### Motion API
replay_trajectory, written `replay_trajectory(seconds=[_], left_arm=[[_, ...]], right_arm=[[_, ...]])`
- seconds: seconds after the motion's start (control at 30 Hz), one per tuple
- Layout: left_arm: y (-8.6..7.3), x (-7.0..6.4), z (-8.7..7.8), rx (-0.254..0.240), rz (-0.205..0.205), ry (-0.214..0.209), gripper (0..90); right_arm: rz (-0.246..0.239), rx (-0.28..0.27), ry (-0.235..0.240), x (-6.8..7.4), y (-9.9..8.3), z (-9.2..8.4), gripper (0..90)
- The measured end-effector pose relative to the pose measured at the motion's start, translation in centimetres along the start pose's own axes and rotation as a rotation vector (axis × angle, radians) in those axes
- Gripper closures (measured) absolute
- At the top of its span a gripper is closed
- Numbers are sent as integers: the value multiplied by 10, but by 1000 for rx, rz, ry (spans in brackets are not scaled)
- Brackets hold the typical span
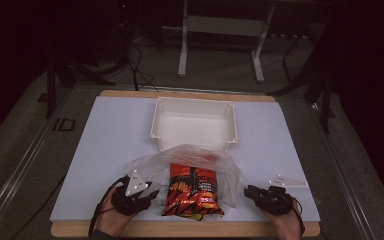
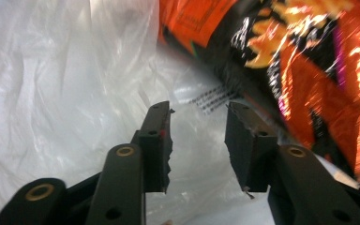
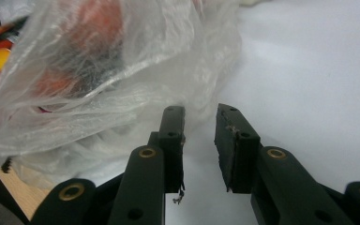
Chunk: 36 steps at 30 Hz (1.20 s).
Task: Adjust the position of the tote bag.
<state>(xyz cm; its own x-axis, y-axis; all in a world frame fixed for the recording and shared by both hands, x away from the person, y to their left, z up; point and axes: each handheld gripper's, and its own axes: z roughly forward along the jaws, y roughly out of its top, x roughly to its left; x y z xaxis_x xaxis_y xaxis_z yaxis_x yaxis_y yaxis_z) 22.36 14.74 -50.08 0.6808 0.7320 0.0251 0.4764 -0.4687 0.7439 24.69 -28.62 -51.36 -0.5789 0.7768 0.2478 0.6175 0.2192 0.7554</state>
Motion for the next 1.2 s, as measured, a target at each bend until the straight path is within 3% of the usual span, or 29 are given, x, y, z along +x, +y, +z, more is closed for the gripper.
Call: replay_trajectory(seconds=[0.2,0.6,0.7,1.2], left_arm=[[5,3,-7,-42,-14,-6,587],[12,6,-9,-56,-10,-7,607],[15,6,-11,-65,-6,-4,610],[31,1,-15,-80,33,5,632]], right_arm=[[-32,-19,-2,2,11,-8,722],[-92,-59,-31,4,28,-22,816],[-97,-81,-20,6,34,-25,840],[-206,-127,88,50,67,-13,870]])
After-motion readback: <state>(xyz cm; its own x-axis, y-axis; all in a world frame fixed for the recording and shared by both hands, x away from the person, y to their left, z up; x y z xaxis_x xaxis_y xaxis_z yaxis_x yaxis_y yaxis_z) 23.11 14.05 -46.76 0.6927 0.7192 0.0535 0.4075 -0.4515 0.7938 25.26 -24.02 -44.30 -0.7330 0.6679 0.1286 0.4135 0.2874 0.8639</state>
